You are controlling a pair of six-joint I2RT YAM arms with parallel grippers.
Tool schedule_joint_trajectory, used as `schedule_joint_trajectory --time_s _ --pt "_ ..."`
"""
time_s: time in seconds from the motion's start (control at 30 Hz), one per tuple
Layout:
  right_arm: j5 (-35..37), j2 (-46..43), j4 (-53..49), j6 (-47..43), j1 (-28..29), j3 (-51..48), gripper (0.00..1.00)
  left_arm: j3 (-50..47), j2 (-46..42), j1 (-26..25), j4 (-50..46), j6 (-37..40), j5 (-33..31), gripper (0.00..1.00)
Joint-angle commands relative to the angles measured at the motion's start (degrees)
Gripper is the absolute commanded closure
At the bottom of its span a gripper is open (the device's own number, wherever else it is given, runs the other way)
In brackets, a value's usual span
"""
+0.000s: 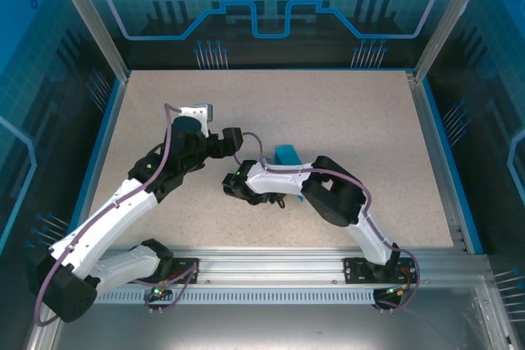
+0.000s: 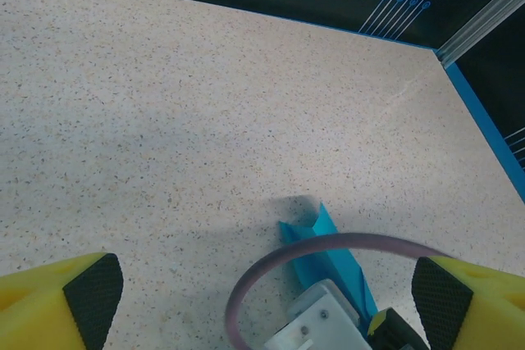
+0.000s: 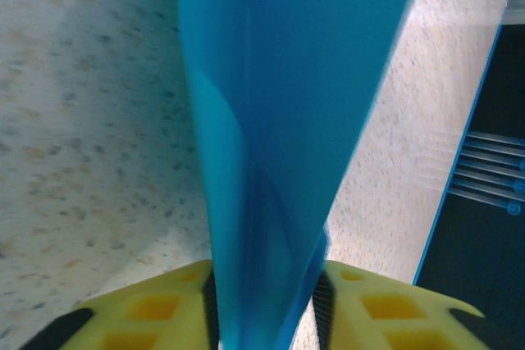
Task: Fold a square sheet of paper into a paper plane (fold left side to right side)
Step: Turn over the paper at the center of the table.
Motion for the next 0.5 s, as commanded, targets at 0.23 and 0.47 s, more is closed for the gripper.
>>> schedule_joint_trajectory --time_s 0.23,0.47 --pt "-19.4 -25.0 19.7 -11.8 3.4 -16.9 0.13 4.8 6.6 -0.1 -3.4 -1.8 1.5 0.03" --pt "-36.1 -44.2 32.3 -13.5 -6.3 -31.0 0.03 3.6 15.4 -0.1 1.4 -5.9 15.4 0.04"
